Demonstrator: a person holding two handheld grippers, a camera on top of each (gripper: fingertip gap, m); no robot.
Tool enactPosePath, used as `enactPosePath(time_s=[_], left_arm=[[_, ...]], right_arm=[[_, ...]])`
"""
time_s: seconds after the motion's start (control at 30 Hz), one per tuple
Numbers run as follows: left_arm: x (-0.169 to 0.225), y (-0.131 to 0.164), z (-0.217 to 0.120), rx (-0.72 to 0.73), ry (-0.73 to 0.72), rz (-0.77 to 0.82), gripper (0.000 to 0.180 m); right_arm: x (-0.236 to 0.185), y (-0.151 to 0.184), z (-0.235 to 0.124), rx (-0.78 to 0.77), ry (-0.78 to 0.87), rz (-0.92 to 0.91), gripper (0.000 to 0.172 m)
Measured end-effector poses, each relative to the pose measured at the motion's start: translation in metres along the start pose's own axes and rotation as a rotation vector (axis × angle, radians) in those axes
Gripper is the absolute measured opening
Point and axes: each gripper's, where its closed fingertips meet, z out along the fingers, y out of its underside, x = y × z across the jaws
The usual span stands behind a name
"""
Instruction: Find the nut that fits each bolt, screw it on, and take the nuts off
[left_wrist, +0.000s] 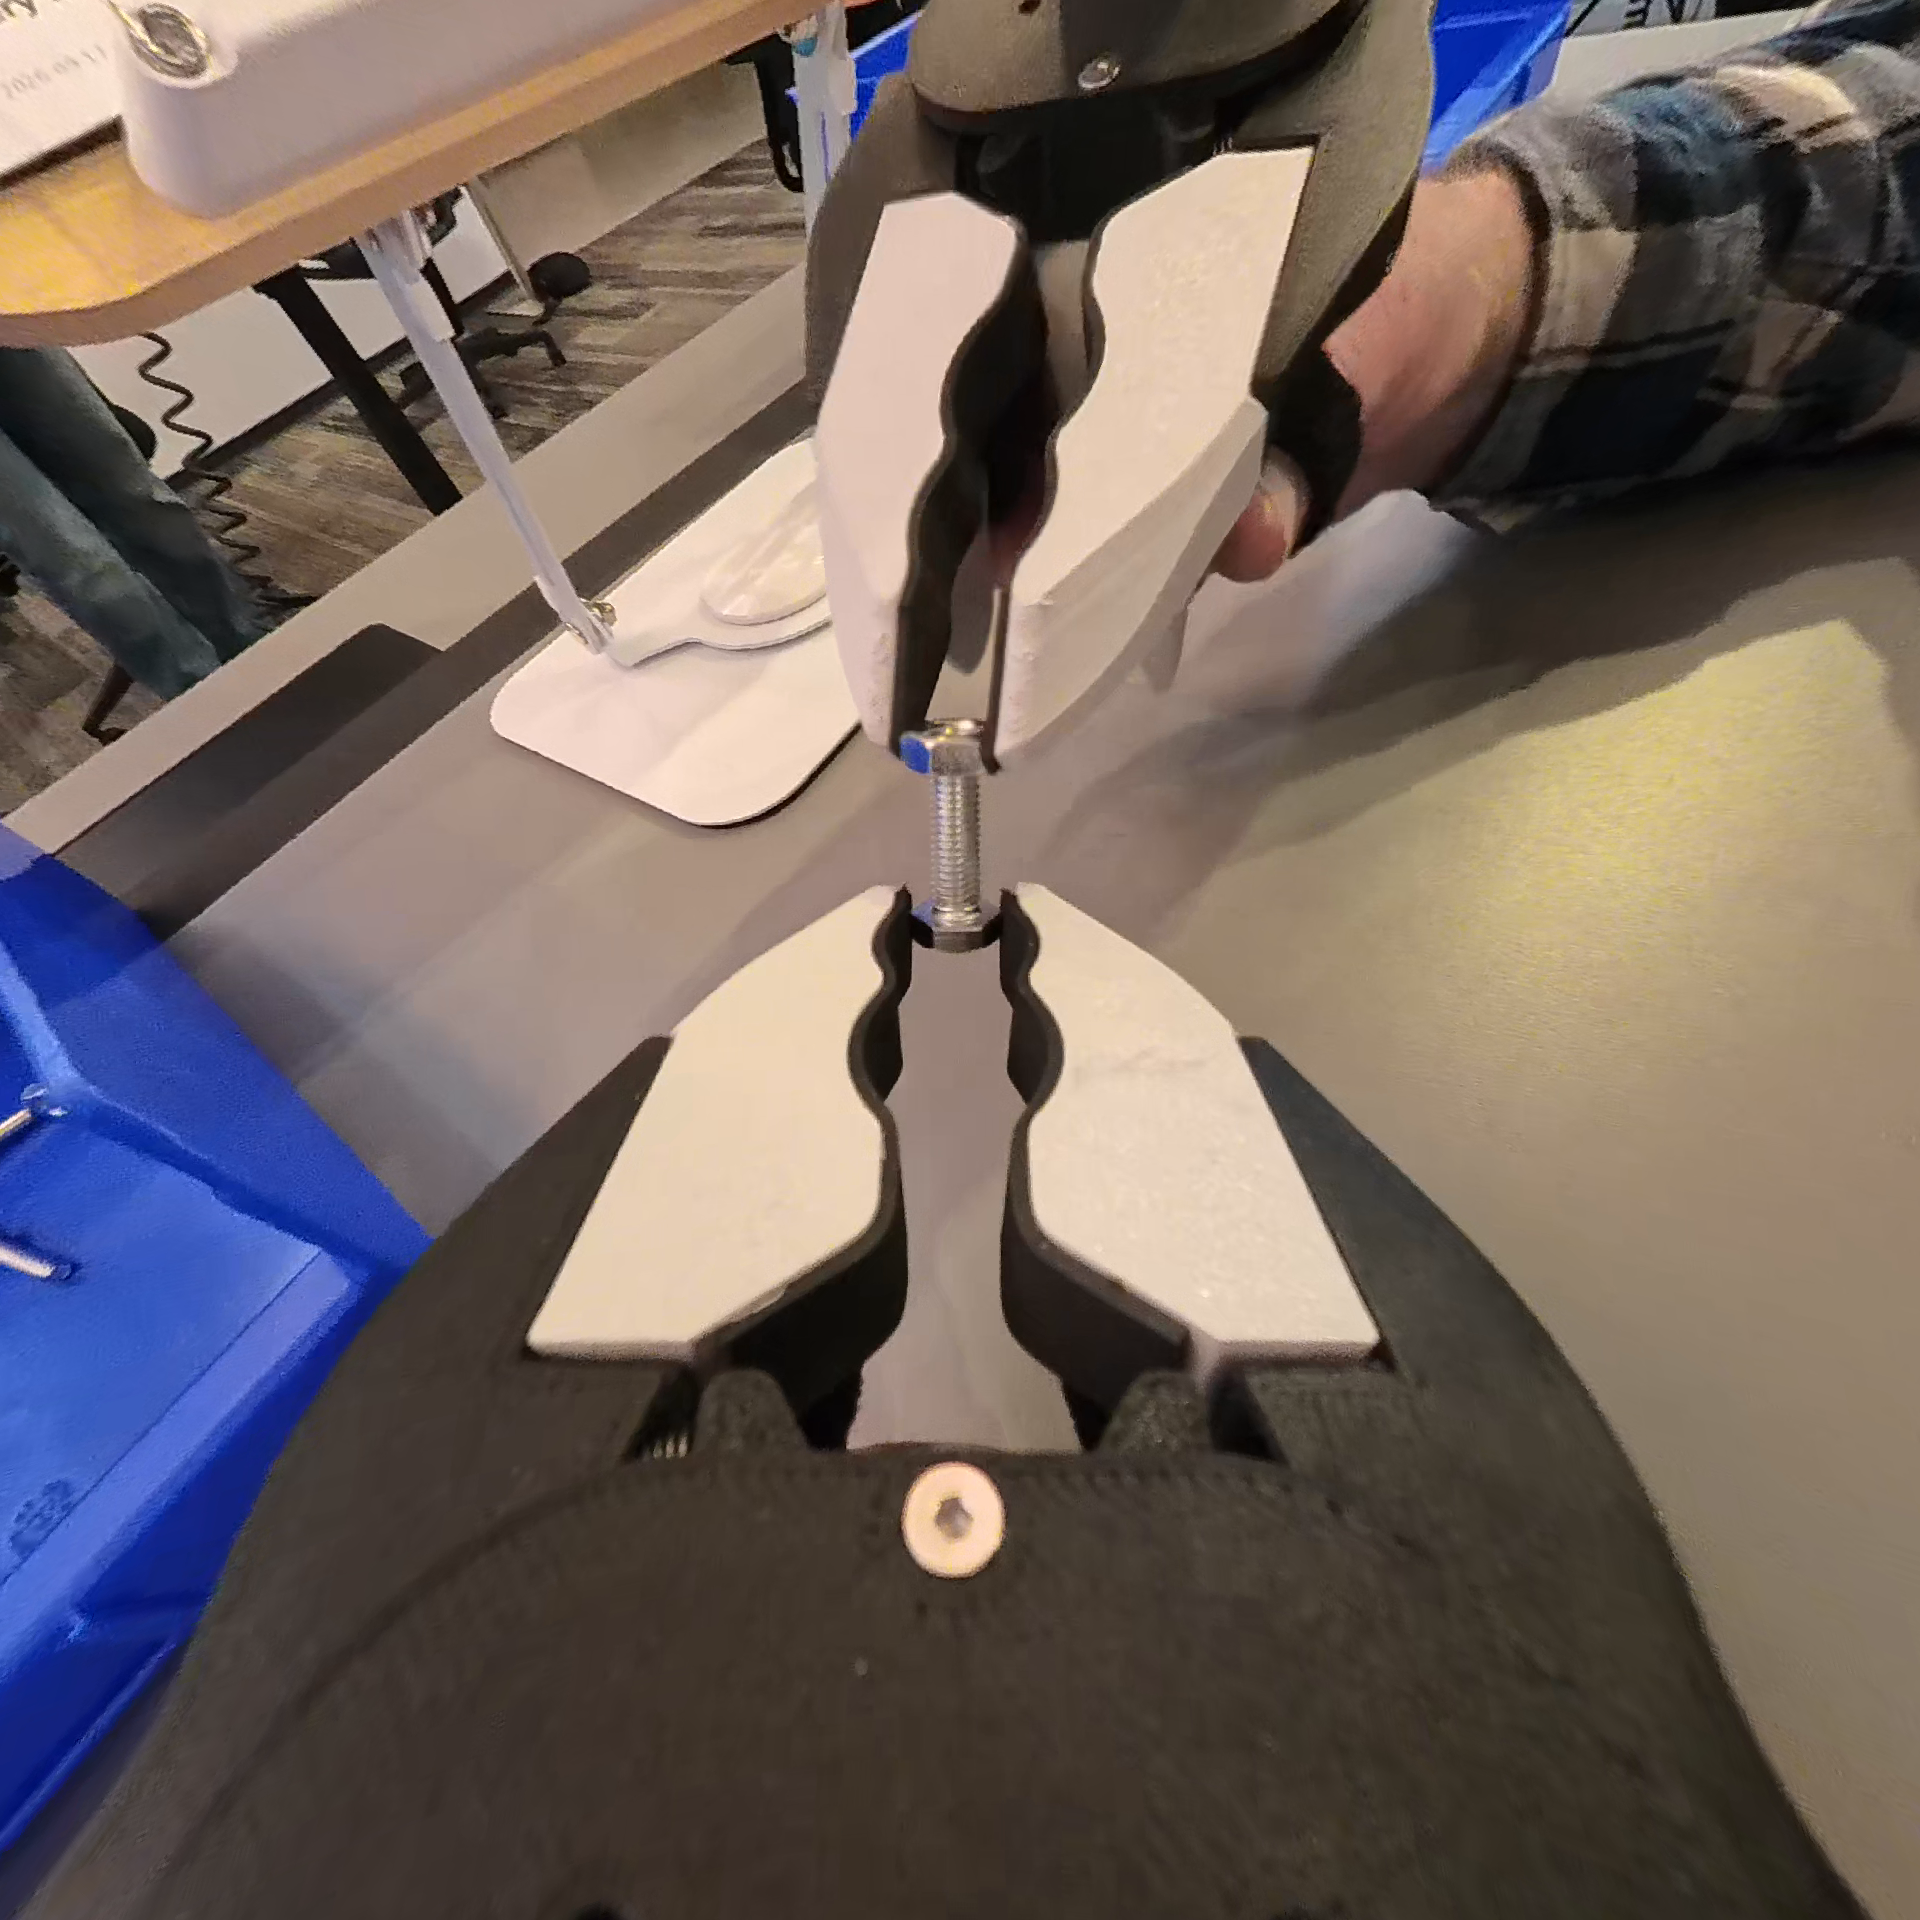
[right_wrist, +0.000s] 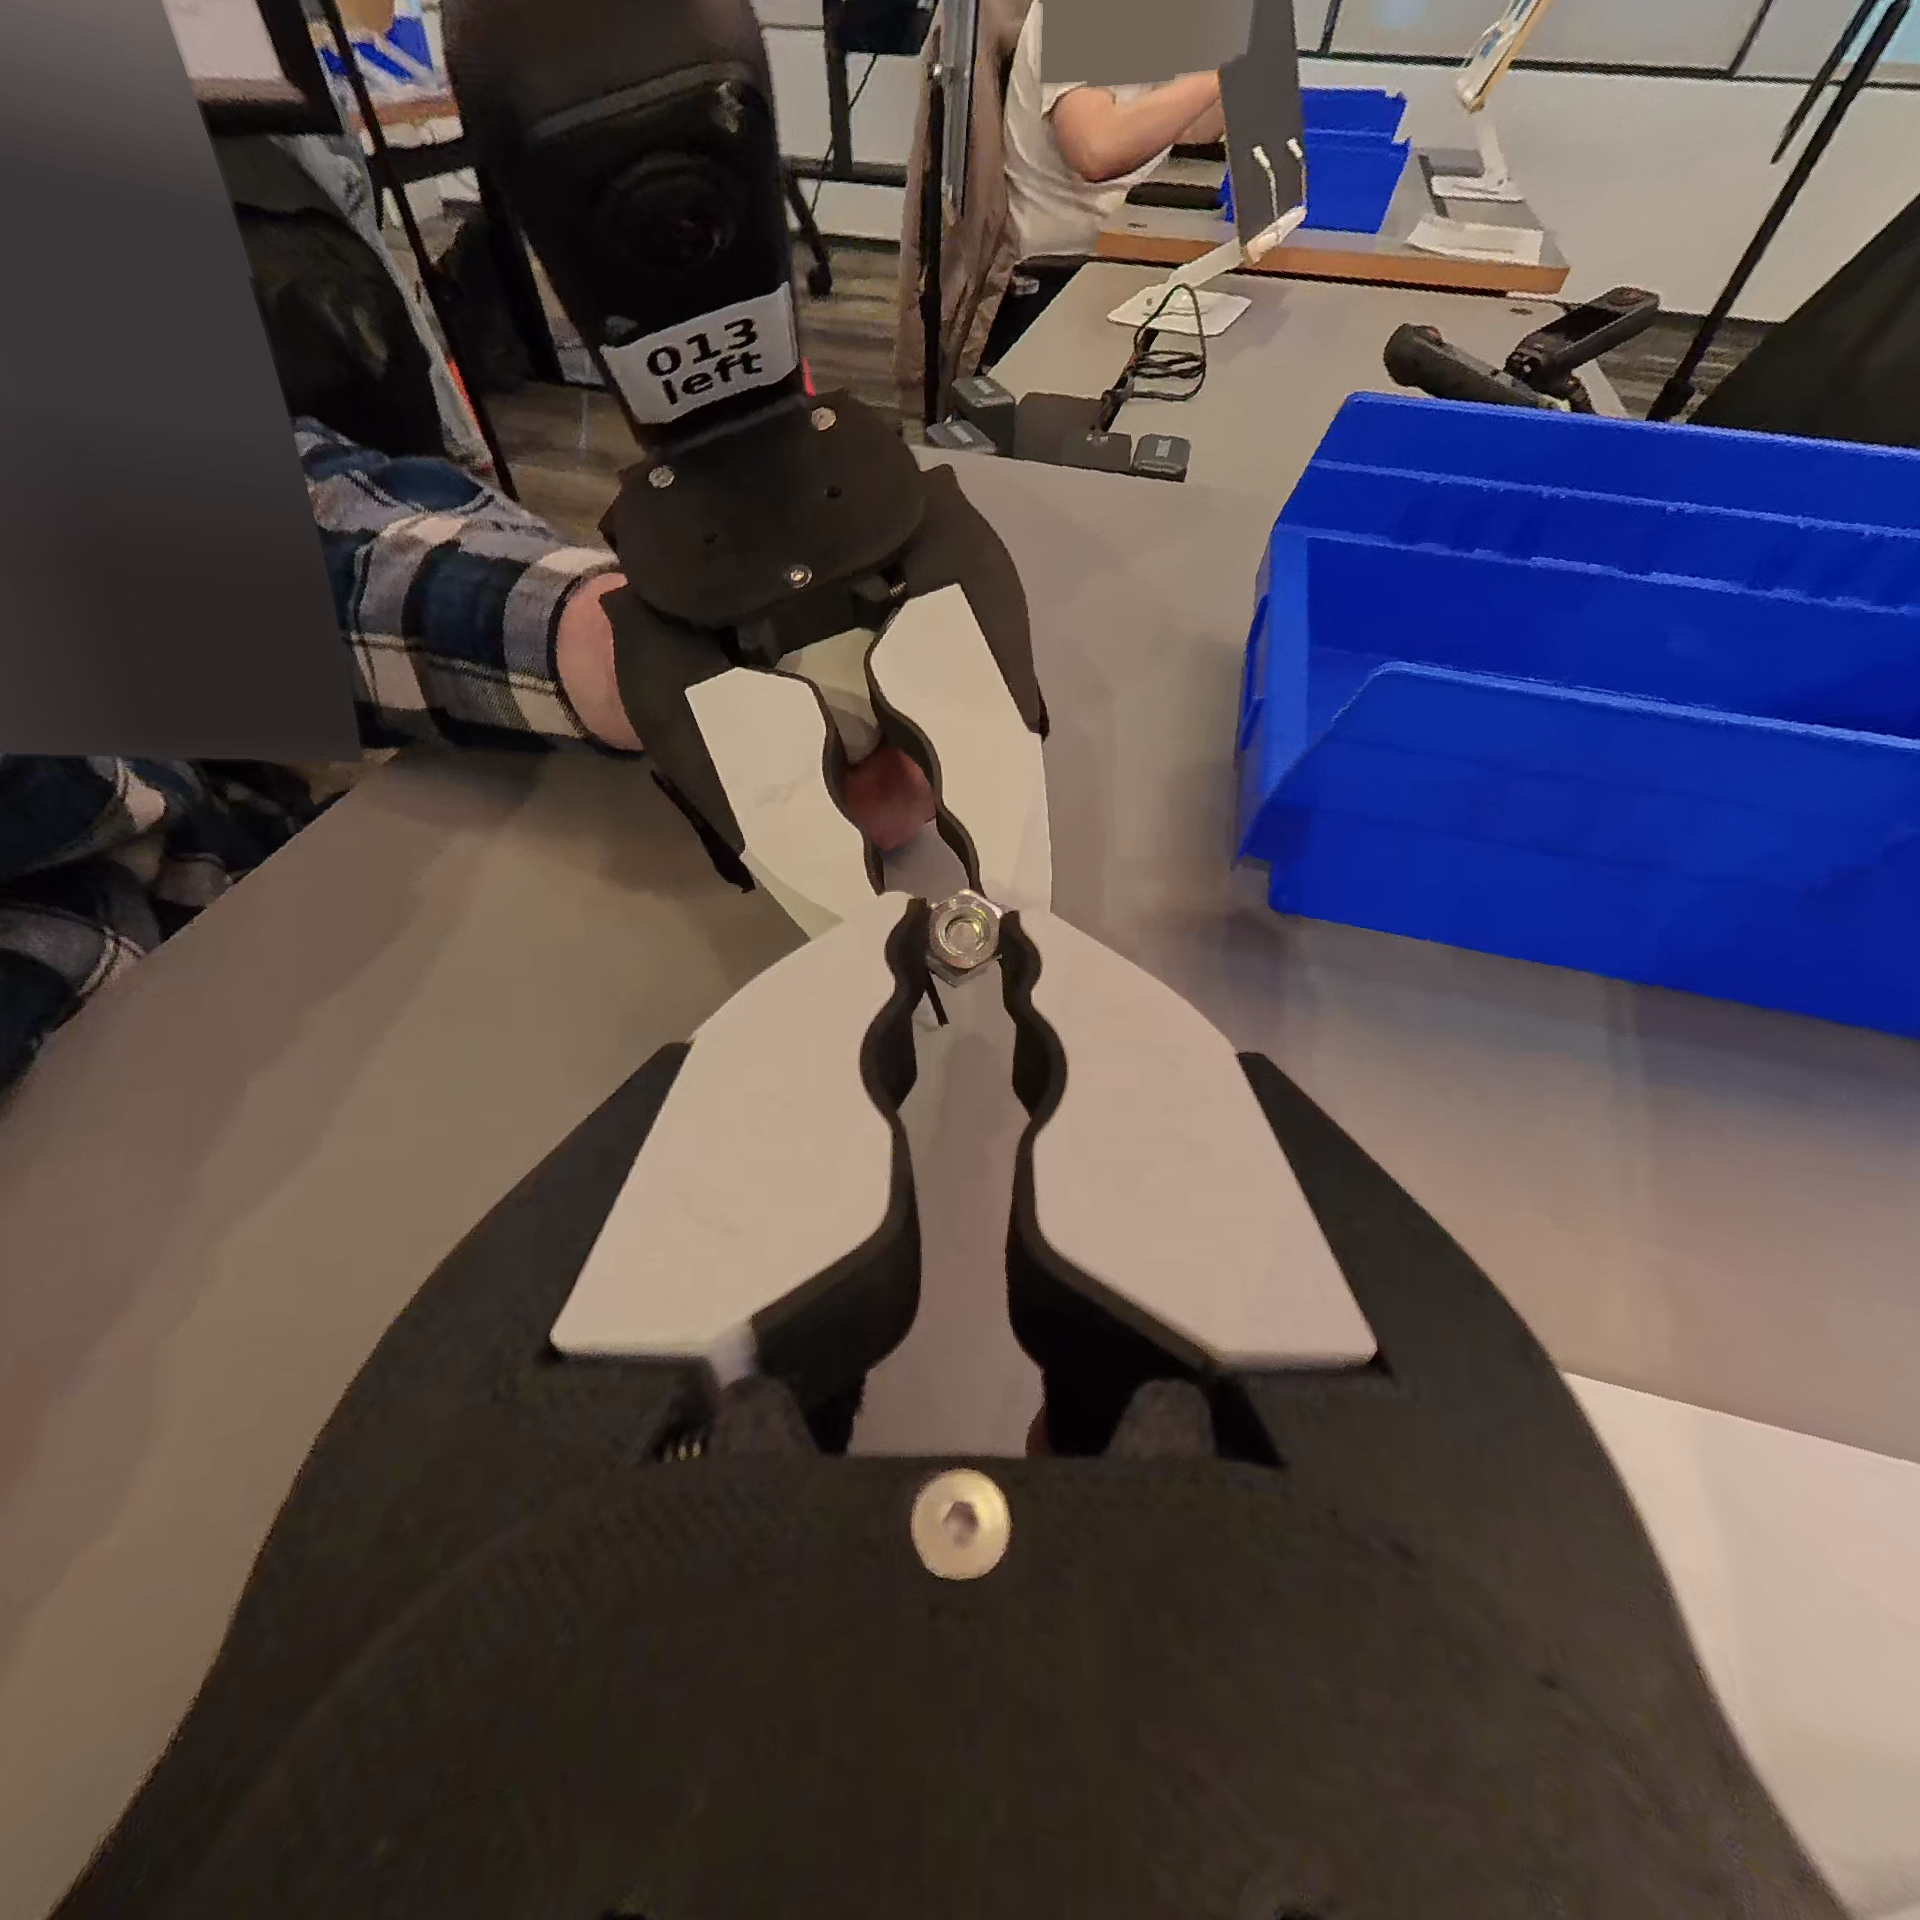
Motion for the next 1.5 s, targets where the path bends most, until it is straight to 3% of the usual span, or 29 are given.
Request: enactPosePath(time_s=[0.6, 1.1, 1.5], left_arm=[[-0.022, 0.005, 0.003, -0.073, -0.210, 0.082, 0.015], [-0.024, 0.003, 0.003, -0.071, -0.242, 0.112, 0.015], [-0.036, 0.006, 0.004, -0.145, -0.386, 0.169, 0.015]], right_arm=[[0.019, 0.000, 0.005, 0.097, 0.145, 0.259, 0.014], [0.019, -0.002, 0.004, 0.089, 0.161, 0.227, 0.014], [0.028, 0.000, 0.005, 0.124, 0.250, 0.337, 0.014]])
